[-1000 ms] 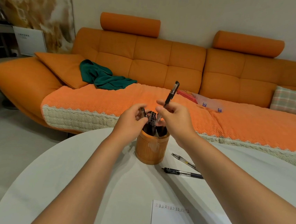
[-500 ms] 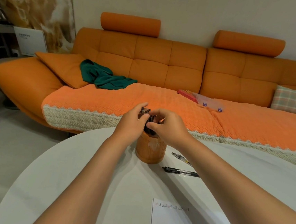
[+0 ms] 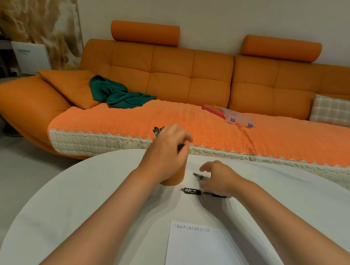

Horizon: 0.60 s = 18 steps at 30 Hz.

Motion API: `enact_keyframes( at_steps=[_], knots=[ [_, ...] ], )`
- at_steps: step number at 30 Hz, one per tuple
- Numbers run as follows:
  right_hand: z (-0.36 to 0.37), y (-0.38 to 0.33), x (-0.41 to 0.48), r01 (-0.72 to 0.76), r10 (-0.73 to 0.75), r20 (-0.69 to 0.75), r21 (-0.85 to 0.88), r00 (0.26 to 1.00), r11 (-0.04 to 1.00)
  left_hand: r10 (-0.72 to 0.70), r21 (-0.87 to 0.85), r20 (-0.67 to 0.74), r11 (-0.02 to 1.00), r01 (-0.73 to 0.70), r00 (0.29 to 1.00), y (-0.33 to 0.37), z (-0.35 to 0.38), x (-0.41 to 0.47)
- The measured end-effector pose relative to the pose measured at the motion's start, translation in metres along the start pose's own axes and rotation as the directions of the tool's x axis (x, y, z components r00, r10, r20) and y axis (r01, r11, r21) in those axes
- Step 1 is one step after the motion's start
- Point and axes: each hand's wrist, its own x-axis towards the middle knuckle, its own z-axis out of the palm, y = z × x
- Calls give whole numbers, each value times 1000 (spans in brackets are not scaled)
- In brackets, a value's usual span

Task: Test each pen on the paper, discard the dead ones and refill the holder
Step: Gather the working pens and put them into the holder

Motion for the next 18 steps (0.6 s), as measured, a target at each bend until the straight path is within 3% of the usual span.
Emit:
enact_keyframes(
  at_steps=[3,6,9,13,18],
  knots=[
    [18,14,-3,-36,41,28,-141,999,989,-92,-81,345,989,127,934,12,15,-16],
    [29,22,-6,4,0,22,-179,1000,984,-129,84,564,992,99,816,9,29,-32],
    [30,22,-11,87,-91,-27,-123,995,989,-183,254,616,967,27,766,6,37,-41],
    [29,20,-17,170,-170,-17,33,985,985,-201,343,646,938,-45,736,5,42,-47],
    [29,11,-22,265,-253,111,-108,961,958,-221,355,677,934,-48,702,3,42,-50]
  ],
)
